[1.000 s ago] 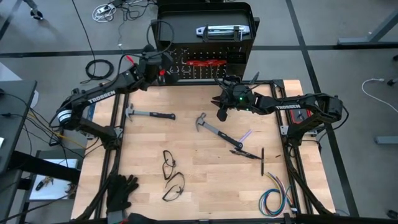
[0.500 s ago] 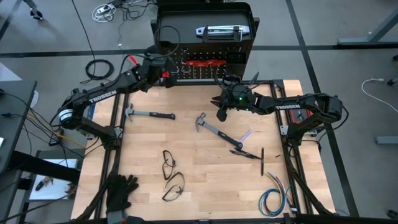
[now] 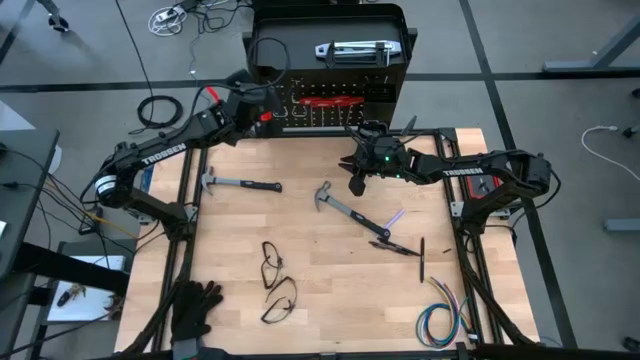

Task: Hang tools onto peg board
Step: Adjust the top left hook

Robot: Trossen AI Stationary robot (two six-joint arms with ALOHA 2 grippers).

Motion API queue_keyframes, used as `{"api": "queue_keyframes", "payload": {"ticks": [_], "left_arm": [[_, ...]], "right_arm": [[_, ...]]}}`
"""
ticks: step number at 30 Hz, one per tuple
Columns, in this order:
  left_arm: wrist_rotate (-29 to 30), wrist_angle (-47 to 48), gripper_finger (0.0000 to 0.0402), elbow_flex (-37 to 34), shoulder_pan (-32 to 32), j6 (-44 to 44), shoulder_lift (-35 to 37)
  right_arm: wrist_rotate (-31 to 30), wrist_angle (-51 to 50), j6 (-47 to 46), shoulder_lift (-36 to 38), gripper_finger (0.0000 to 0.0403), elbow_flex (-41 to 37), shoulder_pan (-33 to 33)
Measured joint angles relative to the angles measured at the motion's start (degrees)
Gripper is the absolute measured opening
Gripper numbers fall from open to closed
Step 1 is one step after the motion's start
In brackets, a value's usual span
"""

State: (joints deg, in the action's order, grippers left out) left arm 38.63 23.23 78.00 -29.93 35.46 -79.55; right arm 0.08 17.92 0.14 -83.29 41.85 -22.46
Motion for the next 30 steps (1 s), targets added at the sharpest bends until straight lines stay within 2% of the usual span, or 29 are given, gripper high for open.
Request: {"api": "queue_keyframes", "payload": {"ticks": [6,13,16,22,30], "left_arm": [[-0.3,-2.3,0.0000,0.0,0.0,-3.3,0.0],[-2.5,-3.1,0.0000,-1.3,0.0,-13.2,-0.3],[-2.0,-5.2,0.0000,-2.2,0.9,-14.8,-1.2],[5.4,-6.8,0.0000,-2.4,3.9,-15.8,-2.4],[8.0,-7.1,0.0000,-2.5,4.5,-17.9,-2.4]], "right_arm": [[0.0,0.0,0.0,0.0,0.0087,0.0,0.0],[0.1,0.4,0.0,0.0,0.0087,0.0,0.0],[0.1,0.4,0.0,0.0,0.0087,0.0,0.0],[0.1,0.1,0.0,0.0,0.0087,0.0,0.0],[1.1,0.3,1.0,0.0,0.0087,0.0,-0.1]]}}
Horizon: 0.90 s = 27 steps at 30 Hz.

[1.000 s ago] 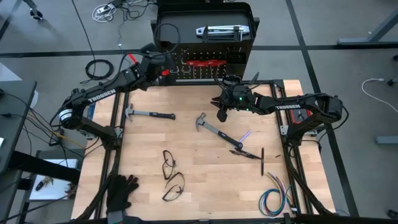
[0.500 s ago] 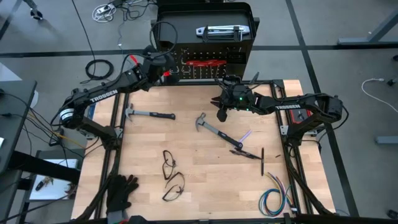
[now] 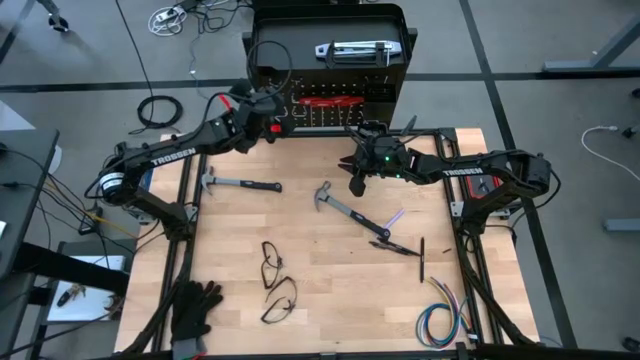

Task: Hang tools onto peg board
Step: Adjust the top left hook

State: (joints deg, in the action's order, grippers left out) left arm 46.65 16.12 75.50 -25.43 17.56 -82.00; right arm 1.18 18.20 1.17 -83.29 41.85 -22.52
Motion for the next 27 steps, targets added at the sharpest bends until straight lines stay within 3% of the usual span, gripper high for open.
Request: {"api": "queue_keyframes", "payload": {"ticks": [14,27], "left_arm": [[2.6,-0.2,0.0000,0.0,0.4,-1.5,0.0],[3.3,-9.1,0.0000,0.0,0.4,-2.9,-1.9]], "right_arm": [[0.0,-1.5,0.5,0.0,0.0087,0.0,-0.9],[0.0,-1.6,0.5,0.0,0.0087,0.0,-1.1]]}}
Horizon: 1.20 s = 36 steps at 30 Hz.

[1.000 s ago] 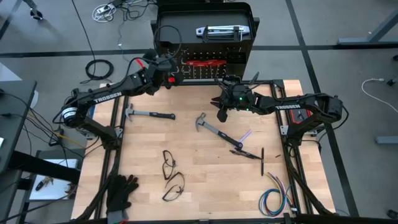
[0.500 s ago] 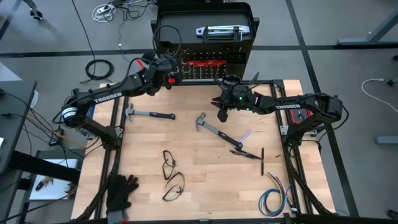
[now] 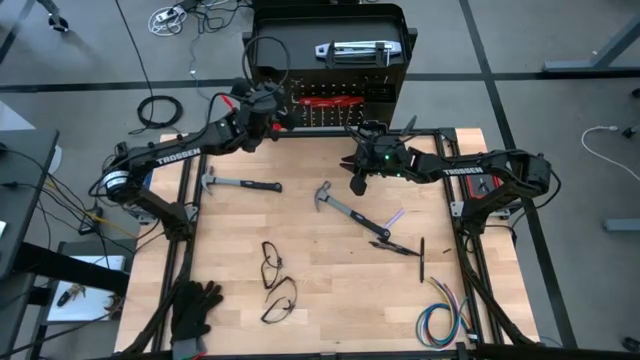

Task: Hang tools onto peg board
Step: Adjust the top left hook

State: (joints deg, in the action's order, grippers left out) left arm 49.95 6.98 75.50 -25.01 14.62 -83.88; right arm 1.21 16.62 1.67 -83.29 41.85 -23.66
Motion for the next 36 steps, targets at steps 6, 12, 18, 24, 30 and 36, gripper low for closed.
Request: {"api": "queue_keyframes", "payload": {"ticks": [6,12,18,24,30,36], "left_arm": [[1.8,-2.0,0.0000,0.0,0.1,-0.1,-0.7],[2.3,-5.0,0.0000,0.0,0.0,-0.7,-0.8],[4.8,-5.2,0.0000,0.0,0.0,-4.1,-0.8],[6.4,-5.2,0.0000,0.0,0.0,-5.9,-0.8],[6.9,-7.3,0.0000,0.0,-0.4,-8.4,-1.4],[8.9,-10.9,0.0000,0.2,-0.4,-10.6,-4.1]], "right_arm": [[0.6,1.8,0.0,0.0,0.0087,-1.9,0.0],[0.6,4.7,0.0,0.0,0.0087,-3.4,-0.2],[0.7,4.8,1.7,0.0,0.0087,-3.4,-0.1],[1.3,4.7,4.3,0.0,0.0087,-3.4,0.3],[3.4,4.3,6.3,0.0,0.0087,-3.4,0.3],[3.4,2.5,8.2,0.0,0.0087,-3.4,0.3]]}}
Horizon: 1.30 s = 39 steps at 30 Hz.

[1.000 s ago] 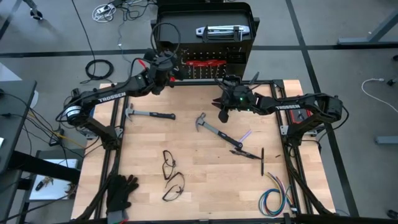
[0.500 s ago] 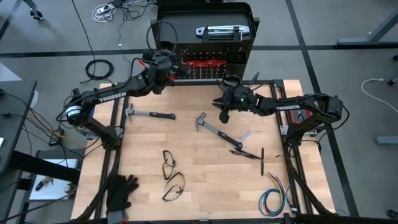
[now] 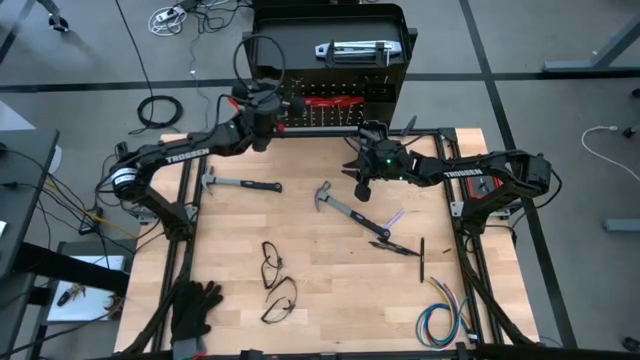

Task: Hang tools onto peg board
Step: Adjust the top left hook

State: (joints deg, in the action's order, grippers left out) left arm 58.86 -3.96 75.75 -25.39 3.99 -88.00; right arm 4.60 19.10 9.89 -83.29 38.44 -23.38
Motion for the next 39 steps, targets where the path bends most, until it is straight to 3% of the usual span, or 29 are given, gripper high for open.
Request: {"api": "queue_keyframes", "payload": {"ticks": [5,23,33,39], "left_arm": [[5.2,-4.8,0.0000,0.0,0.3,0.3,-2.0],[5.5,-4.4,0.0000,-0.1,0.3,-8.8,-2.2],[5.1,-9.5,0.0000,-0.3,-0.1,-2.9,-2.4],[5.1,-11.1,0.0000,-0.3,-0.1,-4.3,-2.5]], "right_arm": [[0.0,-1.2,0.4,0.0,0.0087,0.0,0.0],[1.1,-1.2,0.4,0.0,0.0087,0.0,0.0],[1.8,-0.7,0.7,0.0,0.0087,0.0,1.7],[1.8,-0.9,0.8,0.4,0.0087,0.0,1.8]]}}
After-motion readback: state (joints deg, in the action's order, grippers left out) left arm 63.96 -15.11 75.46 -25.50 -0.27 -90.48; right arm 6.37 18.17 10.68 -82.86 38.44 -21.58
